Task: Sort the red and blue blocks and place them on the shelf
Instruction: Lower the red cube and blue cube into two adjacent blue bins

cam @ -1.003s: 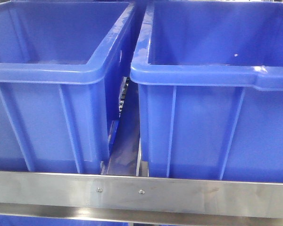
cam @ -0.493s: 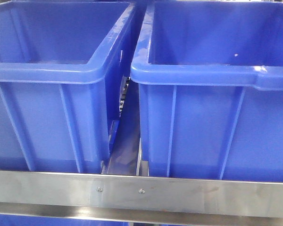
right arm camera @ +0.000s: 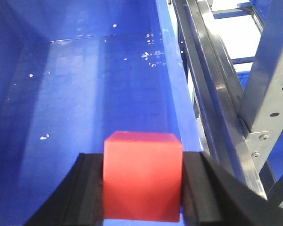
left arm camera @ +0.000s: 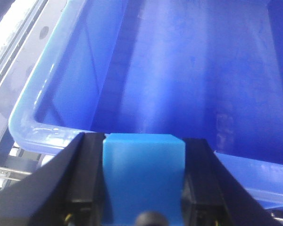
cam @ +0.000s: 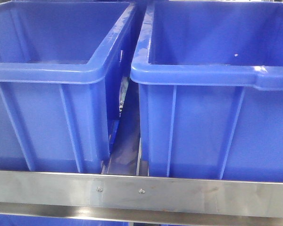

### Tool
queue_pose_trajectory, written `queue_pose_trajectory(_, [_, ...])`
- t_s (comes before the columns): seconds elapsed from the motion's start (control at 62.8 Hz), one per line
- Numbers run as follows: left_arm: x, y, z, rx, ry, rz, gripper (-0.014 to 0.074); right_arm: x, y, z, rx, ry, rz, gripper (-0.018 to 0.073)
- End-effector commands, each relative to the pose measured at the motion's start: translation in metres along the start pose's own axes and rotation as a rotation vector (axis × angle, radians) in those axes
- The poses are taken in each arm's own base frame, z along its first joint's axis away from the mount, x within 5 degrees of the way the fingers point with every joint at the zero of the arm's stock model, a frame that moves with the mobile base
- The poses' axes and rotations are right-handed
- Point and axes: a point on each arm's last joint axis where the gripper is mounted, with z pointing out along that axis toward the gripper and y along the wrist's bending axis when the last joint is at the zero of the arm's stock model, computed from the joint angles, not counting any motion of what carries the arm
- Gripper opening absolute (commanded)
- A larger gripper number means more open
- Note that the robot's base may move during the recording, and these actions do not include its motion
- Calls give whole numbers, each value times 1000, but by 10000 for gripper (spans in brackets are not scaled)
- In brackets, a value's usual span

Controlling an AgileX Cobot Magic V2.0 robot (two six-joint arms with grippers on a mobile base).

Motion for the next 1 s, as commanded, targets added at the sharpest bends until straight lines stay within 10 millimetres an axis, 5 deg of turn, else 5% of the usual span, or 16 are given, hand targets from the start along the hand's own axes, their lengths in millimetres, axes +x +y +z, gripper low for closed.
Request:
queue_pose_trajectory(0.0, [-15,-4,-5,31,-98,-4,124,-16,1,-4,-2,-101,-13,56])
queue_pose_trajectory(0.987, [-15,-4,-5,31,-100,-4,124,-16,1,-4,-2,-101,-13,56])
